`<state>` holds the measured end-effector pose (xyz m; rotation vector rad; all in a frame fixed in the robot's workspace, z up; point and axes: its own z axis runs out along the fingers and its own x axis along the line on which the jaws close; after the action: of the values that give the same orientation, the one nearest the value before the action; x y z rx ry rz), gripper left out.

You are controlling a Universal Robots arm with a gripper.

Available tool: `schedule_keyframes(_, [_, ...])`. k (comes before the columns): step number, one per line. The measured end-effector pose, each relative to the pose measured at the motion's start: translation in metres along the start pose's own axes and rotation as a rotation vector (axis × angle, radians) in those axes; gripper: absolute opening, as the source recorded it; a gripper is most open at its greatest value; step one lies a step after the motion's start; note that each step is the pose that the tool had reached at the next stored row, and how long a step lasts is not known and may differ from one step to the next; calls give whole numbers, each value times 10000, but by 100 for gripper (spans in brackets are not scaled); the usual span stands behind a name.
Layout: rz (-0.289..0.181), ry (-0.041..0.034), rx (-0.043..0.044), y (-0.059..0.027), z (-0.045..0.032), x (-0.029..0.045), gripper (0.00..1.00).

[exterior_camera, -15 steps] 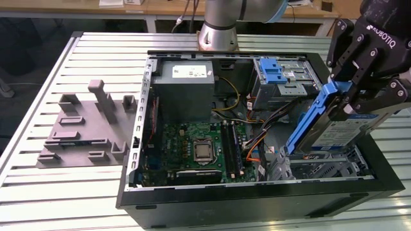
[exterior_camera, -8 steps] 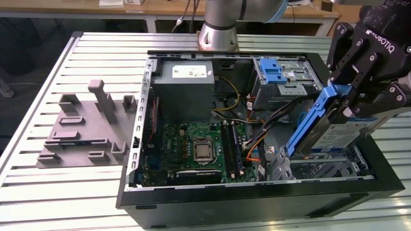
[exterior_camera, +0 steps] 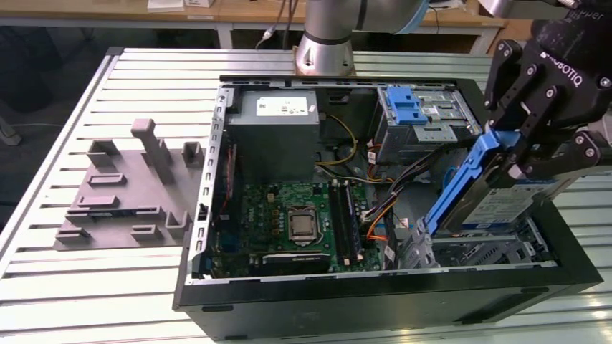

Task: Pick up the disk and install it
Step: 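Insert the disk into the insertion slot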

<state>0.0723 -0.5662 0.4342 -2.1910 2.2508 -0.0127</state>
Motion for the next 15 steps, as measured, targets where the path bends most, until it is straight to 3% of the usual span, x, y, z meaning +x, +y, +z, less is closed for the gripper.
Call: schedule_keyframes(15, [-21,1,0,0,79,-1,36])
